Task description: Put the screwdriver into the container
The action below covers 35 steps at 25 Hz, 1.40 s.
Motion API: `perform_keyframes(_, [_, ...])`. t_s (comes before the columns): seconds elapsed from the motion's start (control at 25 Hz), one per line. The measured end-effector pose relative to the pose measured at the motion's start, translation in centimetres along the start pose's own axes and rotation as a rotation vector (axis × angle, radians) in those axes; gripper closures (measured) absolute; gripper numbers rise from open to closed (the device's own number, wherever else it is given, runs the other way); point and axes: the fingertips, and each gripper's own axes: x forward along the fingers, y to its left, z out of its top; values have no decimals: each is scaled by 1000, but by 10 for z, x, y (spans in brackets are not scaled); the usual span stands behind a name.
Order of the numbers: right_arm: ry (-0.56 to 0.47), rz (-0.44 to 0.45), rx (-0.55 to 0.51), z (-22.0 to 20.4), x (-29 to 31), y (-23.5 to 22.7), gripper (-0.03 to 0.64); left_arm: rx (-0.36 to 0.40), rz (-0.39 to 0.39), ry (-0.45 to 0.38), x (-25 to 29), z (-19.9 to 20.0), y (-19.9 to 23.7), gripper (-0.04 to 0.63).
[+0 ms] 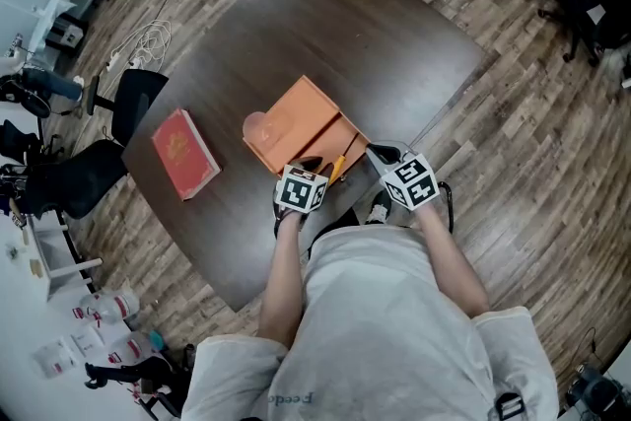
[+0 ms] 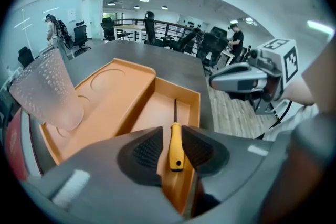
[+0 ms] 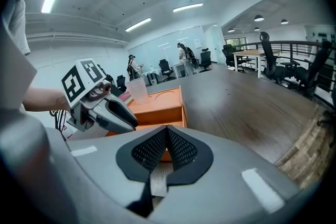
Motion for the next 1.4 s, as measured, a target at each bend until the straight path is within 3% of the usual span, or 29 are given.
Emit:
perform_keyframes(0.64, [14, 17, -57, 2, 15, 10, 615, -162, 145, -271, -60, -18, 35, 430])
perform_keyframes(1.0, [37, 42, -73, -7, 20, 14, 615, -213, 173, -370, -69, -21, 40, 430])
perform_keyframes(1.4, [35, 48, -74, -5, 22, 18, 615, -221, 176, -401, -75, -17, 44, 460])
